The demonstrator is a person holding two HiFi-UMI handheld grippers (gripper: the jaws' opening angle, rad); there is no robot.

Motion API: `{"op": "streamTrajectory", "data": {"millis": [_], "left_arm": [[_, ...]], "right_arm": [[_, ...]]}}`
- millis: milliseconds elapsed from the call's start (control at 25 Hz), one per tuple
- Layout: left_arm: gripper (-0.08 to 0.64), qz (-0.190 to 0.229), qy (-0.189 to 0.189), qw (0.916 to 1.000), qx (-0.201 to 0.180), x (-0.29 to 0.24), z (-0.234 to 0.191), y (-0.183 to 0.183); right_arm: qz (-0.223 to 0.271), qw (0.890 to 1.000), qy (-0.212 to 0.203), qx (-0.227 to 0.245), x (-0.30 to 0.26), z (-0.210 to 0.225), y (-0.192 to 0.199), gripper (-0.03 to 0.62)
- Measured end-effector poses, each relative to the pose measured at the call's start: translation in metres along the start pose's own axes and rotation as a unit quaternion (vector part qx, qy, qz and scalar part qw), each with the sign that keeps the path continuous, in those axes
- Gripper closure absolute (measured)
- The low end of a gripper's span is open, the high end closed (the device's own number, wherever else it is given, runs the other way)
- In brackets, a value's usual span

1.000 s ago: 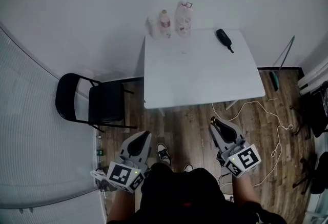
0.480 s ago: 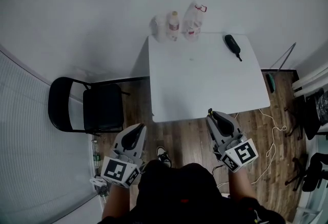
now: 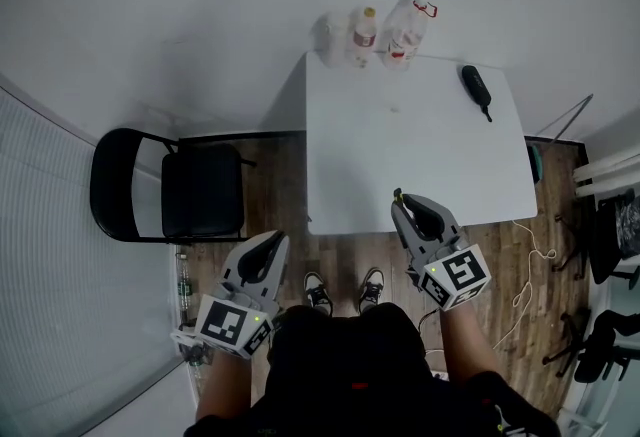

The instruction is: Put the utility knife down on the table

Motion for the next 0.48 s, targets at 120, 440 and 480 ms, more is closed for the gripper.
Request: {"op": "streamTrajectory", "data": {"millis": [120, 440, 480], "left_arm": [[0.529, -0.003, -0.014, 0.9999, 0.003, -0.001, 0.008, 0.005], [0.529, -0.019, -0.049, 0.9981, 0.032, -0.003, 0.022, 0.02], [0.529, -0.021, -0.052, 0.9978, 0.036, -0.002, 0.022, 0.023]], "right_arm": [[-0.046, 0.999, -0.012, 0.014, -0.026, 0.004, 0.023, 0.518], [-0.197, 0.977, -0.058, 0.065, -0.085, 0.006, 0.114, 0.517], [-0.21, 0.973, -0.063, 0.066, -0.09, 0.004, 0.125, 0.517]]}}
Point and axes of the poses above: the fingertips, and each gripper's own axes: x backward along the fingers, z to its right, y out of its underside, the point moved 8 cm from there along x, backward along the fingers, and after that the axes turned 12 degrees about y, right-handed, at the moved point
